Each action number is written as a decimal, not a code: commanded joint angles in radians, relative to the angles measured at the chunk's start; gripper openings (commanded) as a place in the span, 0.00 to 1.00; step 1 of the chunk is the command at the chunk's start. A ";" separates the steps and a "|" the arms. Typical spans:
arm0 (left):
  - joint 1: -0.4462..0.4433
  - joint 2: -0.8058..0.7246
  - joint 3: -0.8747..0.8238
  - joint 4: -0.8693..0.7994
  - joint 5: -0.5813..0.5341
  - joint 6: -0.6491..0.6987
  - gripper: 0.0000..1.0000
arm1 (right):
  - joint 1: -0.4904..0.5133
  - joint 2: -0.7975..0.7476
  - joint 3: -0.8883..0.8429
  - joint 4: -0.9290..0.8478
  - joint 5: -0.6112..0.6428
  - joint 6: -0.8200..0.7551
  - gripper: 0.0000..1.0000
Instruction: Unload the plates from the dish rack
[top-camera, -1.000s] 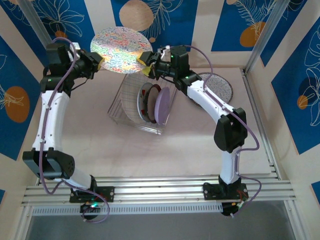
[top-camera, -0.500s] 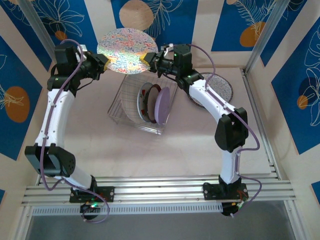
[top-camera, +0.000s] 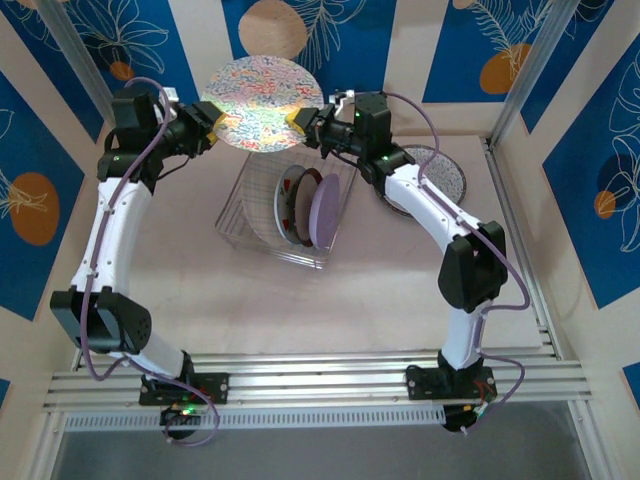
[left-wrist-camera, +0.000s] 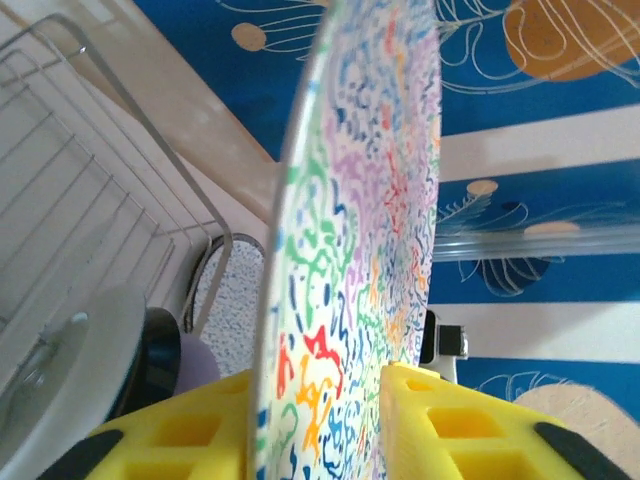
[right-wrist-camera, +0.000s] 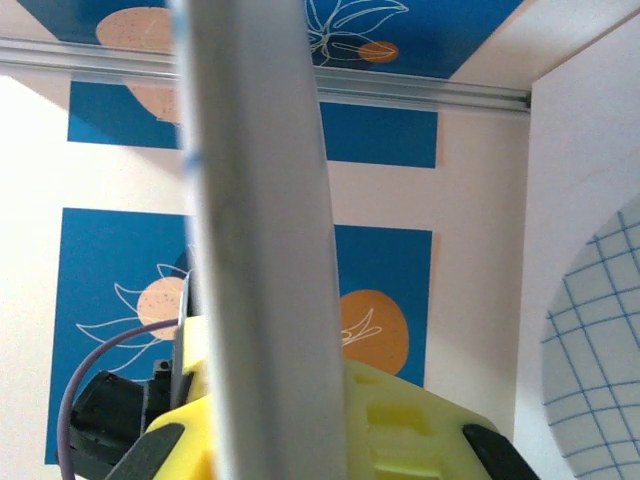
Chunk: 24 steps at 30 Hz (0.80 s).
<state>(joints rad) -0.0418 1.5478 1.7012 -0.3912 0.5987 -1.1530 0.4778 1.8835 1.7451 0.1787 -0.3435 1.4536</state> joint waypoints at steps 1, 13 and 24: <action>-0.006 -0.018 0.009 0.047 0.011 0.022 0.48 | -0.021 -0.051 -0.026 0.007 0.032 -0.041 0.00; -0.042 -0.021 0.075 -0.073 -0.043 0.155 0.76 | -0.178 -0.216 -0.150 -0.012 0.029 -0.065 0.00; -0.117 -0.017 0.167 -0.169 -0.149 0.382 0.86 | -0.456 -0.434 -0.402 -0.057 0.007 -0.112 0.00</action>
<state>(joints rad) -0.1329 1.5478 1.8263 -0.5251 0.4973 -0.8772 0.0650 1.5120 1.3792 0.1005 -0.3218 1.3796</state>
